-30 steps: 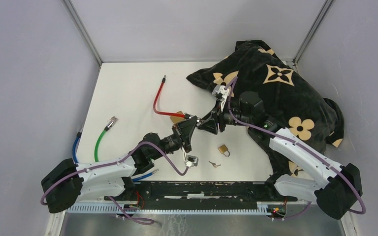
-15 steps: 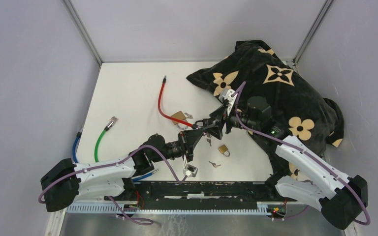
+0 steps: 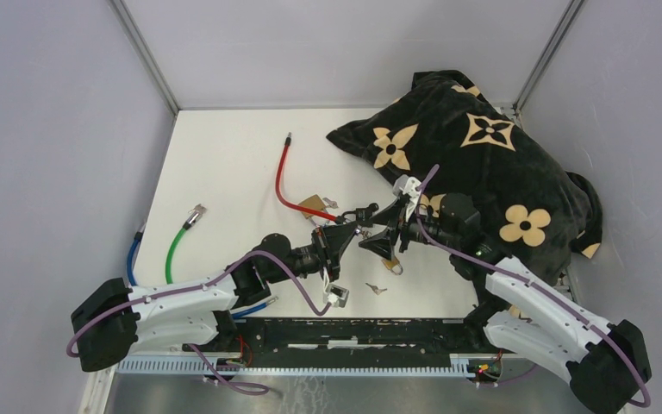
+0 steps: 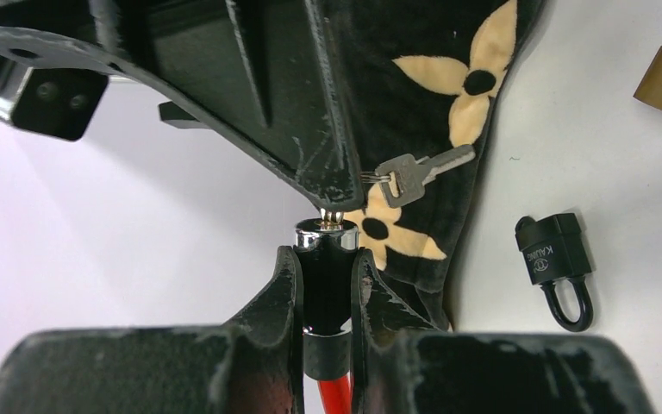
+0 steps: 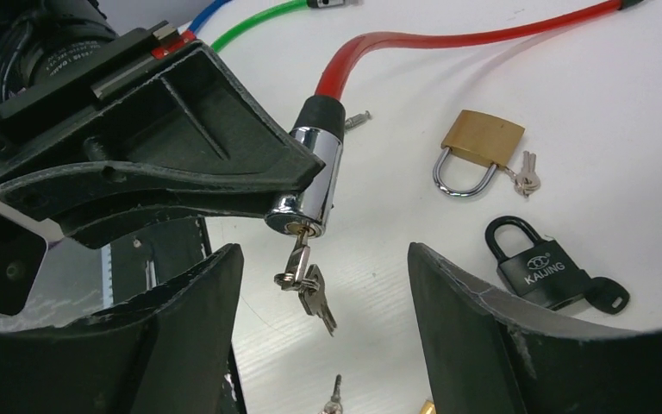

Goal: Lock with the key
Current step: Insert the key into the lock.

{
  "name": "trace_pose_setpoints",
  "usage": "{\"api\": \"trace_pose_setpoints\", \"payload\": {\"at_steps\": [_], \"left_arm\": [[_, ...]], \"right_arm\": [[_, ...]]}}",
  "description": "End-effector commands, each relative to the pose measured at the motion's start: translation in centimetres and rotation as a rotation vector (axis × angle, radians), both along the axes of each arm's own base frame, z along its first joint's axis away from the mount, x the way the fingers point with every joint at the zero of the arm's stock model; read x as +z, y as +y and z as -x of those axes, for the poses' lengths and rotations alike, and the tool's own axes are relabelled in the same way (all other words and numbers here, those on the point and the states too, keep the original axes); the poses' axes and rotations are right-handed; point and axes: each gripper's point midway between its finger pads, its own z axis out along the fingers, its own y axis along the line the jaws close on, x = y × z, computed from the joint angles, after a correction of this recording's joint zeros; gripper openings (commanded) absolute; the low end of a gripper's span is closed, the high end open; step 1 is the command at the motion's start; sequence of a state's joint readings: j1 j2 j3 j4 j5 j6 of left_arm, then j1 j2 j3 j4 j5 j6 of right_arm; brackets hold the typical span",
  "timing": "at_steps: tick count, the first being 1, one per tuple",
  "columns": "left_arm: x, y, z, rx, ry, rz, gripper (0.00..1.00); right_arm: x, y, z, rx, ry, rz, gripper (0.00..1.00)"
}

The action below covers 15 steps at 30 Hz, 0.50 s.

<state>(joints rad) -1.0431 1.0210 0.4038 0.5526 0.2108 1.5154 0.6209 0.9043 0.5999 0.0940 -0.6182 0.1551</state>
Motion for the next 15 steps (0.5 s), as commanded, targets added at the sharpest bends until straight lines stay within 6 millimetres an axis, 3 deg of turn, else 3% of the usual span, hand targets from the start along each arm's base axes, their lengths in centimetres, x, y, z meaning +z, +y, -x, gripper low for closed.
{"api": "trace_pose_setpoints", "payload": {"at_steps": [1, 15], "left_arm": [[3.4, -0.4, -0.1, 0.001, -0.030, 0.087, 0.02], [3.3, -0.6, -0.1, -0.004, -0.034, 0.085, 0.02]], "right_arm": [[2.2, 0.6, -0.8, -0.054, -0.009, -0.156, 0.74], [2.9, 1.8, -1.1, -0.077, 0.010, -0.248, 0.72]]}}
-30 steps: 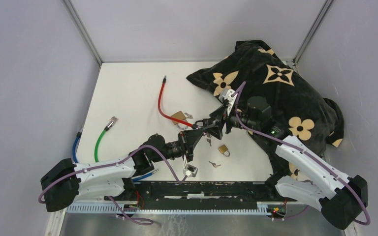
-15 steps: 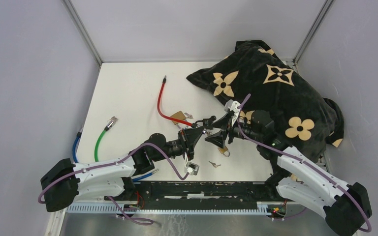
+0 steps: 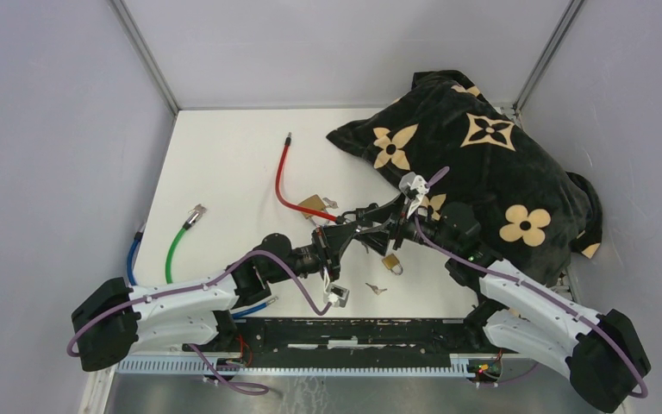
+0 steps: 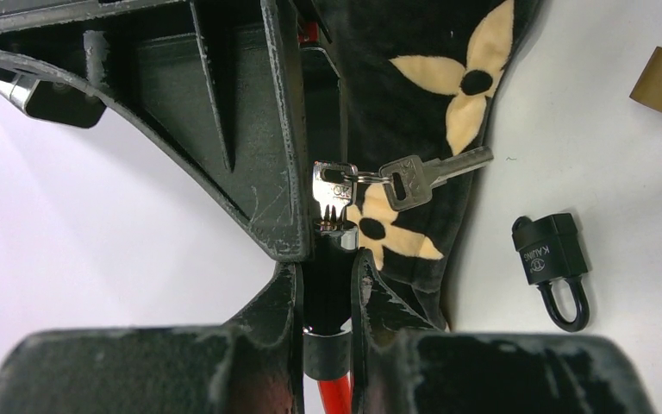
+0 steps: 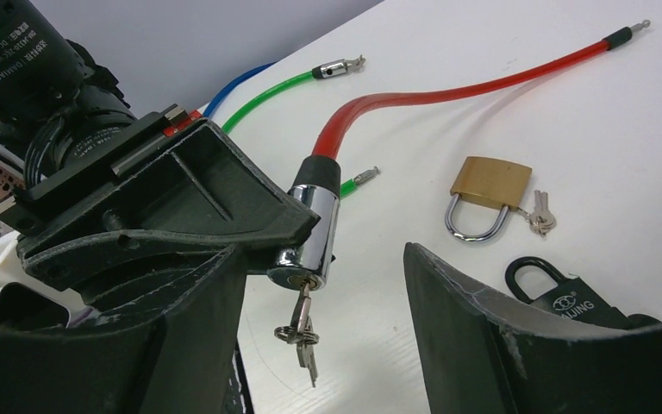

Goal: Lock with the key
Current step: Insert the key into the lock, then adjust the lock at the center of the board.

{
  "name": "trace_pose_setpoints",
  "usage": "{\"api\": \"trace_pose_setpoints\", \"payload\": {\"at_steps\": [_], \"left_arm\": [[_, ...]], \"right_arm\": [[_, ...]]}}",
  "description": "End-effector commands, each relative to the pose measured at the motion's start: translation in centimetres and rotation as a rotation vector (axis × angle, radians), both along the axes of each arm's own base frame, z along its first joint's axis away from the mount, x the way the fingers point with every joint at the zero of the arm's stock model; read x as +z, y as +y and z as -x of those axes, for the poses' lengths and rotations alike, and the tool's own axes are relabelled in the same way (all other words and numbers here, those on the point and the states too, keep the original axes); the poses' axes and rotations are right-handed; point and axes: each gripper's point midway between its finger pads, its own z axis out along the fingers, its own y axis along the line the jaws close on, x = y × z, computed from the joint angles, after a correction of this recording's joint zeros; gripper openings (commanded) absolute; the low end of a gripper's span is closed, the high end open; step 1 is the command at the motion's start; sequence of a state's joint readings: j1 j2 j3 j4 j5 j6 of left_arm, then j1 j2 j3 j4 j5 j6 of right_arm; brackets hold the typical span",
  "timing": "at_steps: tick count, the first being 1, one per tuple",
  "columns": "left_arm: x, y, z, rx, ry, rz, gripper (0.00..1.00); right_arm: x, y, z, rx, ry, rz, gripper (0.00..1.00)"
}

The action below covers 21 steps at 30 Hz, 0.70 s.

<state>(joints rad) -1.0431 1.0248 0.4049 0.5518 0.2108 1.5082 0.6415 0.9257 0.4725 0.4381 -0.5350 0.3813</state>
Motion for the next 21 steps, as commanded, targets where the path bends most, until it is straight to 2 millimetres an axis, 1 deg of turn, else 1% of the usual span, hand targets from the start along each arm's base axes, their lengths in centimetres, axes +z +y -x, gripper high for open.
{"api": "trace_pose_setpoints", "payload": {"at_steps": [1, 3, 7, 13, 16, 21], "left_arm": [[3.5, -0.5, -0.1, -0.001, -0.045, 0.088, 0.02], [3.6, -0.4, -0.3, 0.007, -0.047, 0.093, 0.02], [3.8, -0.3, -0.5, 0.023, -0.045, 0.109, 0.02], [4.1, -0.4, -0.8, 0.039, -0.036, 0.124, 0.02], [4.3, -0.3, -0.9, 0.050, -0.026, 0.133, 0.02], [4.4, -0.4, -0.8, 0.046, -0.007, 0.145, 0.02]], "right_arm": [[1.8, 0.9, -0.1, 0.002, -0.037, -0.055, 0.71], [1.2, 0.8, -0.1, -0.006, -0.033, -0.036, 0.70], [0.9, 0.6, -0.3, -0.030, -0.041, -0.027, 0.70], [0.0, 1.0, -0.1, -0.020, -0.055, 0.007, 0.69], [-0.2, 0.8, -0.2, -0.039, -0.067, 0.009, 0.69], [0.0, 1.0, -0.4, -0.049, -0.078, -0.012, 0.69]]}}
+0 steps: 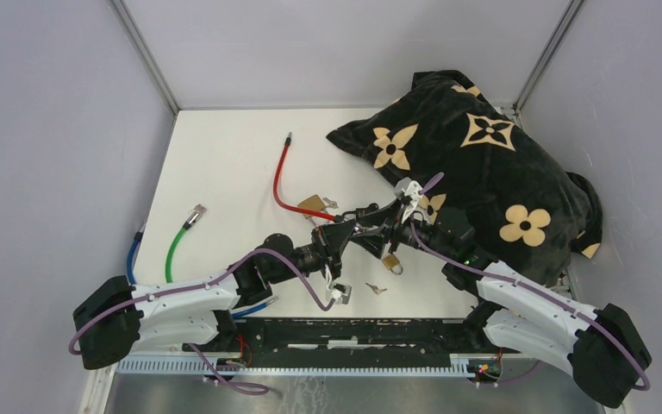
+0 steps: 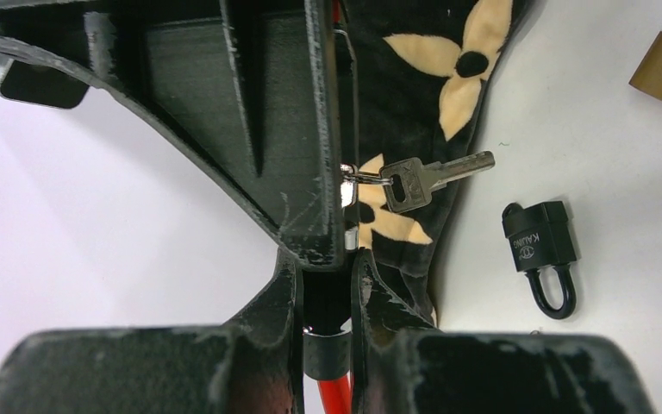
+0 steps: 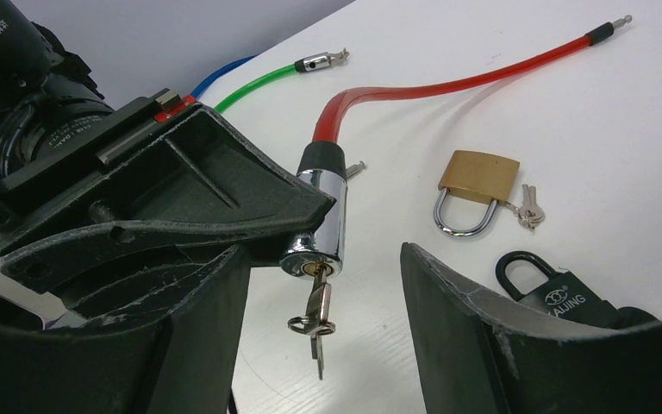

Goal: Lock with the key
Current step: Adjust the lock at the center of the board.

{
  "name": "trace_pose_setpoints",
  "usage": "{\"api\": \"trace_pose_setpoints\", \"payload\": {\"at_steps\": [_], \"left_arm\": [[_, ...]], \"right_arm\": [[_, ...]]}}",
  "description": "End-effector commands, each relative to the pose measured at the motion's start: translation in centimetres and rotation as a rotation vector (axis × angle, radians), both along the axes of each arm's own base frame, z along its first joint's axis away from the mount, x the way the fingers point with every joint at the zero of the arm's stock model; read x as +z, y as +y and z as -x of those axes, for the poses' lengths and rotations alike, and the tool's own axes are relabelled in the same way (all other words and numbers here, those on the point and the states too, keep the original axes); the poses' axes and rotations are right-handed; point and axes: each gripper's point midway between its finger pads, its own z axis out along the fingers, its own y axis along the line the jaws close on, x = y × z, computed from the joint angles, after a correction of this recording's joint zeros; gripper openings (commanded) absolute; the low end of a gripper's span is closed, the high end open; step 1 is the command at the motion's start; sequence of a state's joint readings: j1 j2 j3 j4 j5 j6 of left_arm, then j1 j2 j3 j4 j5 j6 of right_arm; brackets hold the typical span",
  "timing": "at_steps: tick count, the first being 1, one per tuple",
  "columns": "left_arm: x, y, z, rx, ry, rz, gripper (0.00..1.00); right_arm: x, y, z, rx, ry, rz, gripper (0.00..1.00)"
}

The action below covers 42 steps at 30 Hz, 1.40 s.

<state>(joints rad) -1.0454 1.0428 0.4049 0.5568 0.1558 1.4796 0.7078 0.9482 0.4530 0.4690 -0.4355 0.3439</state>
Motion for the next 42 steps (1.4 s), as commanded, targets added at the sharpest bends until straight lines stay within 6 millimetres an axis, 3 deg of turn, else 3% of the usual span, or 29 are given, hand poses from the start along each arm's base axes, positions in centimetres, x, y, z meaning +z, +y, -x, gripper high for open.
{"api": "trace_pose_setpoints", "payload": {"at_steps": [1, 7, 12, 16, 21, 23, 28, 31, 37, 42], "left_arm": [[5.1, -0.8, 0.0, -0.005, -0.038, 0.154, 0.02], [5.0, -0.9, 0.3, -0.016, -0.034, 0.154, 0.02], [5.1, -0.9, 0.6, -0.024, -0.029, 0.161, 0.02], [5.3, -1.0, 1.0, -0.036, -0.001, 0.181, 0.02], [4.8, -1.0, 1.5, -0.044, 0.100, 0.200, 0.02], [3.6, -1.0, 1.6, -0.036, 0.213, 0.192, 0.02], [-1.2, -1.0, 2.1, 0.025, 0.562, 0.141, 0.02], [-3.5, -1.3, 2.3, 0.059, 0.684, 0.127, 0.03], [-6.9, -1.5, 2.2, 0.076, 0.782, 0.068, 0.45], [-9.8, 0.4, 0.5, 0.169, 0.875, 0.046, 0.72]], "right_arm": [[1.0, 0.4, -0.3, -0.015, -0.051, -0.037, 0.70], [1.7, 0.9, -0.9, -0.034, -0.055, -0.066, 0.68], [1.6, 1.1, -1.3, -0.047, -0.049, -0.064, 0.49], [1.5, 1.0, -2.0, -0.086, -0.032, -0.064, 0.46], [1.3, 0.1, -2.8, -0.157, -0.024, -0.065, 0.14], [0.6, 0.0, -2.8, -0.162, -0.010, -0.043, 0.00], [-3.5, -0.7, -1.5, -0.145, 0.080, 0.028, 0.00], [-6.2, -1.0, -0.1, -0.102, 0.132, 0.079, 0.00], [-9.3, -1.7, 1.4, -0.079, 0.193, 0.111, 0.00], [-10.8, -2.0, 2.1, -0.063, 0.217, 0.138, 0.00]]}}
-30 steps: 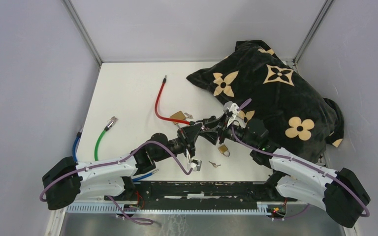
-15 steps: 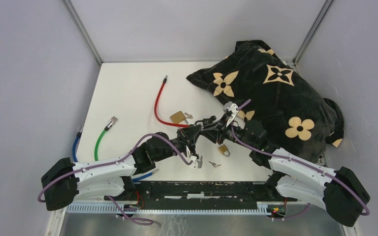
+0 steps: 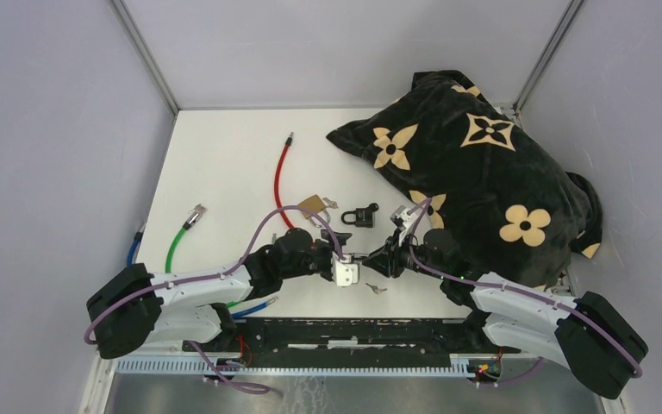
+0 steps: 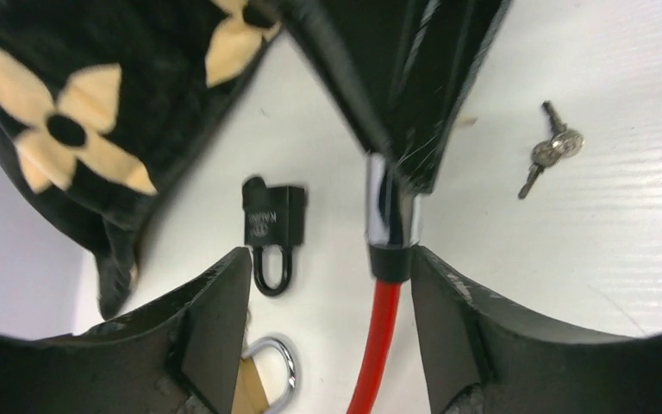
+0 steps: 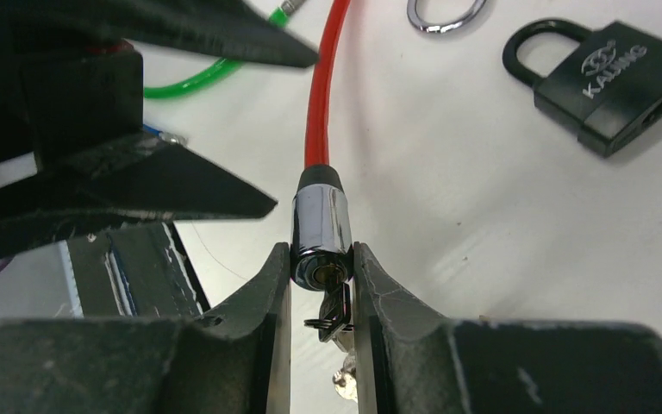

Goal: Lock with the key
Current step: Adjust the lock at the center of the board.

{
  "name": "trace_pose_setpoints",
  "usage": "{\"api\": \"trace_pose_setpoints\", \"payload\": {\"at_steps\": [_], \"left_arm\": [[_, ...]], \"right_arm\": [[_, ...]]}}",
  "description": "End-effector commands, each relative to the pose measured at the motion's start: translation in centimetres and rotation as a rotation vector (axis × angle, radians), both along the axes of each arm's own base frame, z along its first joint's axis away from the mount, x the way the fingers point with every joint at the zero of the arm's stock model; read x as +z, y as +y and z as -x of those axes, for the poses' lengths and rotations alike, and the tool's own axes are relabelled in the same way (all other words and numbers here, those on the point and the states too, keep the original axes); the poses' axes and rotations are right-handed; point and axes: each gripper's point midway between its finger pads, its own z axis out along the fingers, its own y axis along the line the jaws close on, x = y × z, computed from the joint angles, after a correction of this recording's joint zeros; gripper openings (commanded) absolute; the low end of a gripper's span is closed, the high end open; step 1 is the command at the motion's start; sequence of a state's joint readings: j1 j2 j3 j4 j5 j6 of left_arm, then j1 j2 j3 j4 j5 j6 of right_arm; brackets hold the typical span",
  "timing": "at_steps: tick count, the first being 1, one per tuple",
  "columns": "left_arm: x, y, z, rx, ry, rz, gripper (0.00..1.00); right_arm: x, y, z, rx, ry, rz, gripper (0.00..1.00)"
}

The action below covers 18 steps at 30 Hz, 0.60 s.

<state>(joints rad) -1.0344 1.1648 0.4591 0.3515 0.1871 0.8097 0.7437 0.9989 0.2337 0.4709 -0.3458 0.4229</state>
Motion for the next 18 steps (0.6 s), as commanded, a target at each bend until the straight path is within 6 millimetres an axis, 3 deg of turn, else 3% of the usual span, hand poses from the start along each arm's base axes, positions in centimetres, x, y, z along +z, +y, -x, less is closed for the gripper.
{"api": "trace_pose_setpoints", "payload": {"at_steps": [1, 5, 11, 16, 18], "left_arm": [[-1.4, 1.3, -1.4, 0.071, 0.103, 0.002, 0.74], [-4.6, 4.1, -2.6, 0.085, 0.139, -0.080, 0.78], [-6.5, 2.9, -0.2, -0.071, 0.209, -0.105, 0.78], [-7.1, 2.5, 0.5, -0.104, 0.231, -0.096, 0.75], [-6.8, 2.2, 0.5, -0.106, 0.215, -0.085, 0.65]], "right_arm": [[0.5, 0.1, -0.2, 0.009, -0.043, -0.014, 0.00], [0.9, 0.4, 0.6, 0.068, -0.053, -0.032, 0.00], [2.7, 1.2, 1.5, 0.143, -0.076, -0.076, 0.00], [3.6, 1.4, 1.5, 0.163, -0.093, -0.076, 0.00], [3.8, 1.5, 1.5, 0.173, -0.097, -0.077, 0.00]]}}
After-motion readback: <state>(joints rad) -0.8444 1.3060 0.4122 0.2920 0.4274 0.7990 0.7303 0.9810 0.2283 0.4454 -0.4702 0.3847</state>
